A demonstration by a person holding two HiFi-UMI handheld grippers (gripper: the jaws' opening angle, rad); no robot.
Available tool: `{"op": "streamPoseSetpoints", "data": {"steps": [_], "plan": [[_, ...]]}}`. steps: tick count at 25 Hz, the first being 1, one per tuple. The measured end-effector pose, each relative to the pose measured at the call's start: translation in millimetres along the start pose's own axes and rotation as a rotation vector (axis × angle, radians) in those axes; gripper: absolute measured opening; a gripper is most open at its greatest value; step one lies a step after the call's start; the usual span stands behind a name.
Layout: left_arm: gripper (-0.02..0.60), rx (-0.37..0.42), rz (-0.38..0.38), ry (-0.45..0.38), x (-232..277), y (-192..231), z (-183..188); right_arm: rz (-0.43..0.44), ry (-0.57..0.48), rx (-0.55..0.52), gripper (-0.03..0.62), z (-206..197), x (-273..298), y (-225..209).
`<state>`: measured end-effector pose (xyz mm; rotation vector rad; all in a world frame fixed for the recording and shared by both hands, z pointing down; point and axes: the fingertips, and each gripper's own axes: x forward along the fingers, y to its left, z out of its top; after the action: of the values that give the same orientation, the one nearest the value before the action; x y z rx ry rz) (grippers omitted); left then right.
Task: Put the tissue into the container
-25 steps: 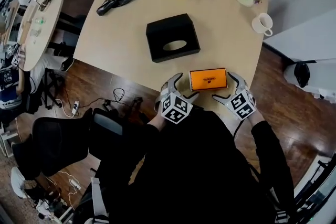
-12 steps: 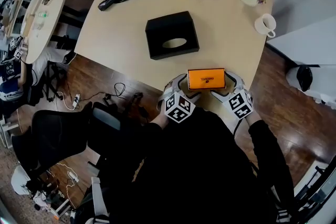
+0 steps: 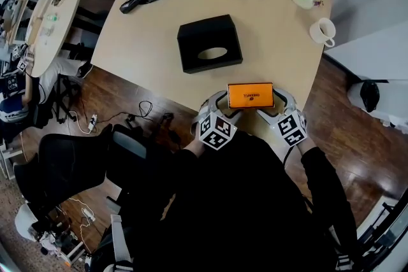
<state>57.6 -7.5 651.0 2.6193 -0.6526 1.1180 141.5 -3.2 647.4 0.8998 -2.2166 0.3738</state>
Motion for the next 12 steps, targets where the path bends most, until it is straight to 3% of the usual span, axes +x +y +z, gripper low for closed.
{"op": "streamPoseSetpoints", "data": {"steps": [12], "plan": [[0.302, -0.035, 0.047, -0.014, -42, 30, 35, -0.026, -0.05, -0.11, 0.353, 69, -18, -9]]}}
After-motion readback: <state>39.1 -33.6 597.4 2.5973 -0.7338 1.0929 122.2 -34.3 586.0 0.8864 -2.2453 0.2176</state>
